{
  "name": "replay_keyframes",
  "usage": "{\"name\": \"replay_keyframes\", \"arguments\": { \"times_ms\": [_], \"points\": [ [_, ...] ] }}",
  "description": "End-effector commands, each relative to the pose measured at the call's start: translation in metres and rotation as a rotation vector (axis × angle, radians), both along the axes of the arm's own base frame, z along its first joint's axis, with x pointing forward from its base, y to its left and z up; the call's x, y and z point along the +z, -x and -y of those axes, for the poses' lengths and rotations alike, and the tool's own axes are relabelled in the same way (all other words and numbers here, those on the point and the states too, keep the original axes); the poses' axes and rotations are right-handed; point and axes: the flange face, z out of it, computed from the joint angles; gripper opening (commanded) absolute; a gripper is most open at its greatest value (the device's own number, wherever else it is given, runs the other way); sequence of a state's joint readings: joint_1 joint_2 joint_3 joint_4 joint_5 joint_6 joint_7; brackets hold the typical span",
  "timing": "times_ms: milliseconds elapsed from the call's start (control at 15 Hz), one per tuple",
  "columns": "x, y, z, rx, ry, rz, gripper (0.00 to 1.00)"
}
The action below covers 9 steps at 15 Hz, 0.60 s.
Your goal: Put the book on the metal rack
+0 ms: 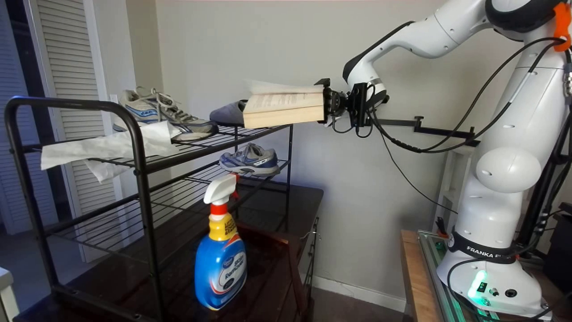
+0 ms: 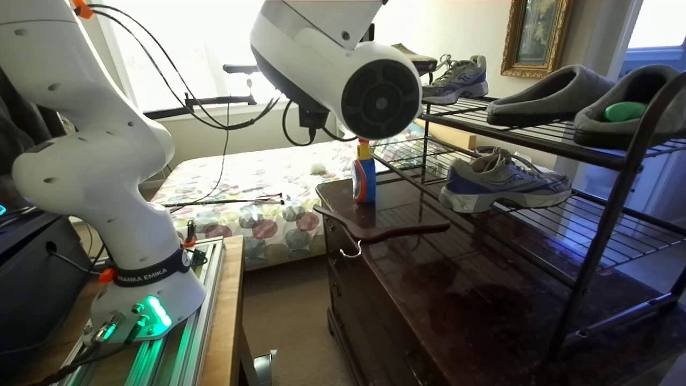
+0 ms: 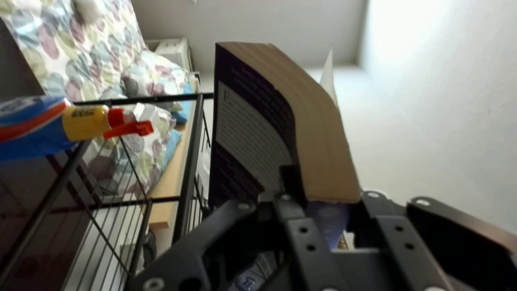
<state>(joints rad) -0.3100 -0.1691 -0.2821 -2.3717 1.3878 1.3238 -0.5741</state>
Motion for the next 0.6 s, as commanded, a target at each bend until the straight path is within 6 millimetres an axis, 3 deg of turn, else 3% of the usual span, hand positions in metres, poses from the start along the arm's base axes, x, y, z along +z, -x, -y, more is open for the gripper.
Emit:
{"name": "replay_keyframes", "arguments": {
  "times_ms": [0,267,533],
  "points": [
    [0.026,-0.027,-0.025,-0.111,0.039,0.007,0.07],
    [0.028,-0.060,-0.043,-0.198,0.112,0.020,0.07],
    [0.048,-0.072,-0.032,-0.289,0.106,0.055,0.07]
  ]
}}
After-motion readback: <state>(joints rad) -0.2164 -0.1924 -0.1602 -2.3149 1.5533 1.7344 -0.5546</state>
